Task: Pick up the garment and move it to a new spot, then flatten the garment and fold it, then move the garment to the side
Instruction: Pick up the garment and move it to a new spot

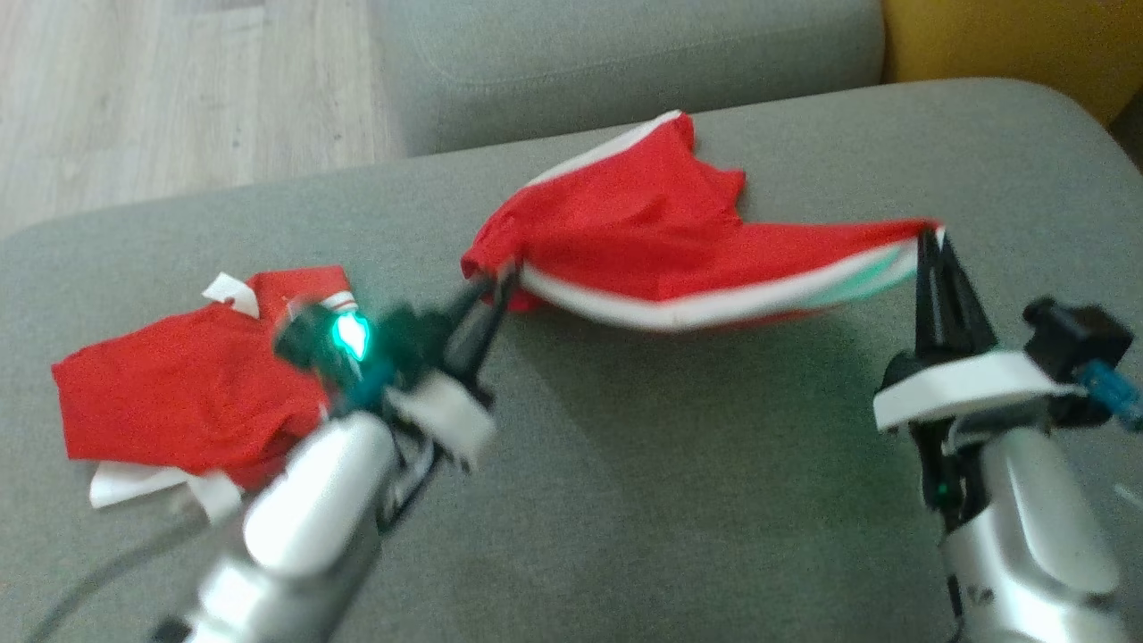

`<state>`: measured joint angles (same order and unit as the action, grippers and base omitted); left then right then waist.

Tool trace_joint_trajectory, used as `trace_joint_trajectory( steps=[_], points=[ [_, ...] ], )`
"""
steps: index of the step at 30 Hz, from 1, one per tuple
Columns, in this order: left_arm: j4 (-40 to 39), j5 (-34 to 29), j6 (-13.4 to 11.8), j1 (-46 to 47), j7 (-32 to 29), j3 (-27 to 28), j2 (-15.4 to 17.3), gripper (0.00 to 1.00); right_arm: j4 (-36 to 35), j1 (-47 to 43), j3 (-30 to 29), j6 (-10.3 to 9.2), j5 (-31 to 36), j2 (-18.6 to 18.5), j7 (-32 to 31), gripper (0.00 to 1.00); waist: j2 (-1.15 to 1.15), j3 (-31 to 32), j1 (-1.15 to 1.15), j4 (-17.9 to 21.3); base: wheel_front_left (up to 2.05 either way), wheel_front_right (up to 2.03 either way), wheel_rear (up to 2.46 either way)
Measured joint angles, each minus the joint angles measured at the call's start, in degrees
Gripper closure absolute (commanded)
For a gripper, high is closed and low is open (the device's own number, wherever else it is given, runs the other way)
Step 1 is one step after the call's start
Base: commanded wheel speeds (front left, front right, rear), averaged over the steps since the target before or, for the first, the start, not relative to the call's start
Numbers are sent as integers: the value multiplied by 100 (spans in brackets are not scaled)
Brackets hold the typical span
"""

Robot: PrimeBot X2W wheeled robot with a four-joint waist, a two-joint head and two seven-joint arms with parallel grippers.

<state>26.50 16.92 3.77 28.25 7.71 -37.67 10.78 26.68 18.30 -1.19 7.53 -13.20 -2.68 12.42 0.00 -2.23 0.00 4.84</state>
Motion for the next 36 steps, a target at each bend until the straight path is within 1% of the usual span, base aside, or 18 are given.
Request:
trace_joint_trajectory(
  steps=[4, 5, 8, 11, 15, 19, 21, 23, 26, 28, 31, 34, 36],
  points=[
    [-85, -40, 164, 868, -296, 52, 156, 100, -652, 197, 37, 0, 20, -2, -350, 100, 0, 185, 0, -10, 0, 0, 0],
    [-87, -43, 218, 1340, -420, 74, 220, 100, -983, 436, 76, 0, 42, -32, -513, 100, 0, 280, 0, 2, 0, 0, 0],
    [-110, 71, 283, 1942, -567, 159, 243, 100, -1475, 860, 142, 0, 83, -175, -758, 100, 0, 412, 0, 36, 0, 0, 0],
    [-252, 160, 314, 2317, -676, 199, 281, 100, -2012, 1096, 147, 0, 121, -356, -1003, 100, 0, 527, 0, 67, 0, 0, 0],
    [-642, 397, 331, 2393, -939, 238, 427, 100, -2793, 1091, 66, 0, 171, -492, -1393, 100, 0, 609, 0, 69, 0, 0, 0],
    [-1311, 702, 331, 2196, -1372, 268, 616, 100, -3627, 879, -164, 0, 259, -514, -1857, 100, 0, 565, -1, 24, 0, 0, 0],
    [-1624, 842, 330, 2018, -1596, 274, 686, 100, -3913, 731, -280, 0, 322, -513, -2072, 100, 0, 493, 0, 6, 0, 0, 0],
    [-1808, 850, 328, 1913, -1773, 271, 773, 100, -4058, 668, -364, 0, 341, -513, -2239, 100, 0, 391, 0, -8, 0, 0, 0],
    [-1853, 892, 324, 1991, -1935, 345, 857, 100, -4050, 773, -481, 0, 361, -509, -2377, 100, 0, 169, 0, -12, 0, 0, 0],
    [-1695, 906, 325, 2210, -1965, 397, 851, 100, -3806, 1060, -470, 0, 353, -512, -2425, 100, 0, -45, 0, -4, 0, 0, 0],
    [-1146, 887, 327, 2832, -1912, 448, 833, 100, -3063, 1832, -300, 0, 253, -560, -2396, 100, 0, -421, 2, 26, 0, 0, 0],
    [-481, 761, 328, 3623, -1660, 535, 789, 100, -2117, 2833, -49, 0, 261, -703, -2134, 100, 0, -837, 2, 73, 0, 0, 0],
    [-27, 656, 330, 4140, -1478, 600, 731, 100, -1450, 3523, 55, 0, 260, -727, -1870, 100, 0, -1108, 3, 108, 0, 0, 0]
  ],
)
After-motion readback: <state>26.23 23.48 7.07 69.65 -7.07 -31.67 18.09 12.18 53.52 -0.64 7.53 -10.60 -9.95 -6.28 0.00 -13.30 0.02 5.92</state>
